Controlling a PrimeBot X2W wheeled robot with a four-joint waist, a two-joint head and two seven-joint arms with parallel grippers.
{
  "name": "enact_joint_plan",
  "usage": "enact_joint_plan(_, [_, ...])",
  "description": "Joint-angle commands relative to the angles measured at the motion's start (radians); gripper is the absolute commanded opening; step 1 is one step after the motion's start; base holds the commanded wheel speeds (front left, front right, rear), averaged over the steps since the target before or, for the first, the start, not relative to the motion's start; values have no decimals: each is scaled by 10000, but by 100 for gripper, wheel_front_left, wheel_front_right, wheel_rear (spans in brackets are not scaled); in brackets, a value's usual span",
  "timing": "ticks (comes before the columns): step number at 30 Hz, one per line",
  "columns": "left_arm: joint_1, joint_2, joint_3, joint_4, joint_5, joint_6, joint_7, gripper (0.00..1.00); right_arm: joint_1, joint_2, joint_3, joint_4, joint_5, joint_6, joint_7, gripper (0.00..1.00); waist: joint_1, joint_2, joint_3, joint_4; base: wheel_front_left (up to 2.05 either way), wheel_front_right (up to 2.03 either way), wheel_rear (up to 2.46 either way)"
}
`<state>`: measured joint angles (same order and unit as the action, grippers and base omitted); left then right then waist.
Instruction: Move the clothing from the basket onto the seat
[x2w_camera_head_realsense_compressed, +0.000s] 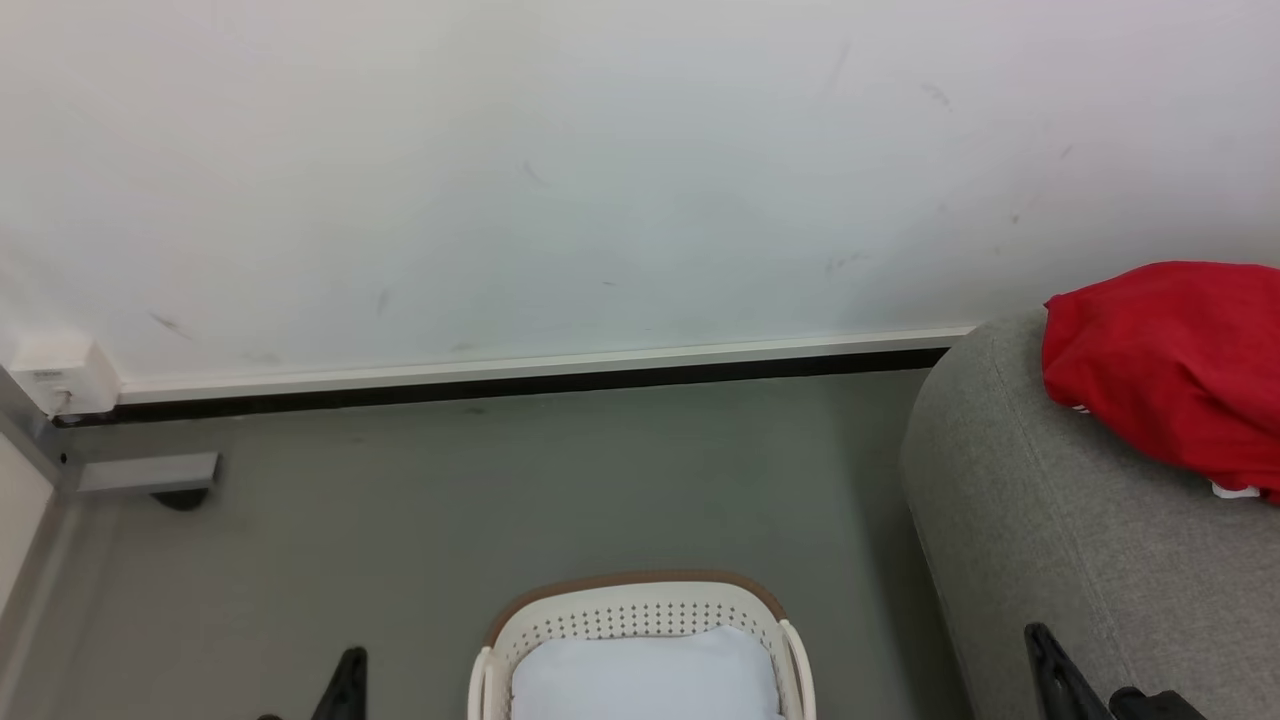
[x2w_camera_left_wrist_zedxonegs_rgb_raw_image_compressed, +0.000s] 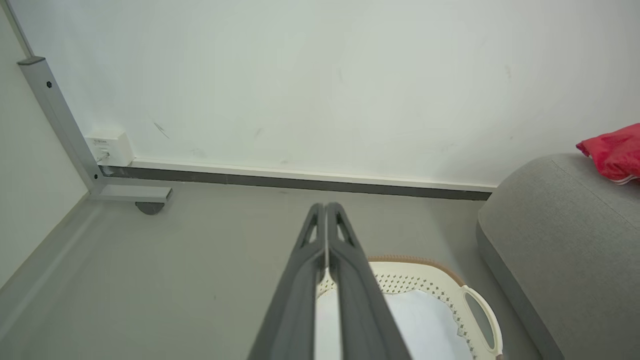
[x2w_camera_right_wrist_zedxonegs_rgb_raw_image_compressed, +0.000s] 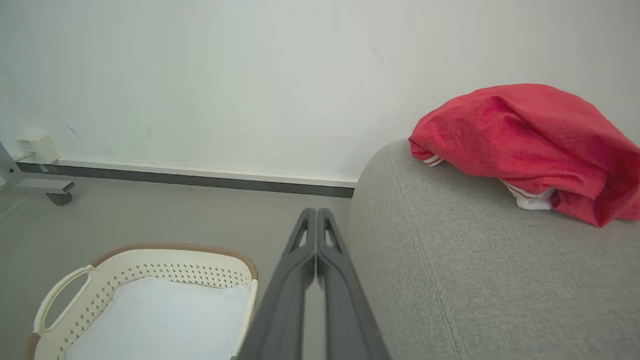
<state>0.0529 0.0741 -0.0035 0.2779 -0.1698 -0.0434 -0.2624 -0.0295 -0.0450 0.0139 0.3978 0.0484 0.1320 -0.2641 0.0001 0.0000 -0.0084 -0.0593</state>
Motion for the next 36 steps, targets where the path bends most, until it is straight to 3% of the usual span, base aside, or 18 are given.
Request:
enact_joint_plan(1, [-85,5,81,4,-232,-16,106,0,-76,-9,-68,-9,258,0,98,0,0,0,1,6,0,0,0])
enact_joint_plan(36, [-736,-93,524,-185,-6155,-385,1614,0,-399,-45,-557,-704,6673,-7,1615,0,0,0,33,172,0,0,0])
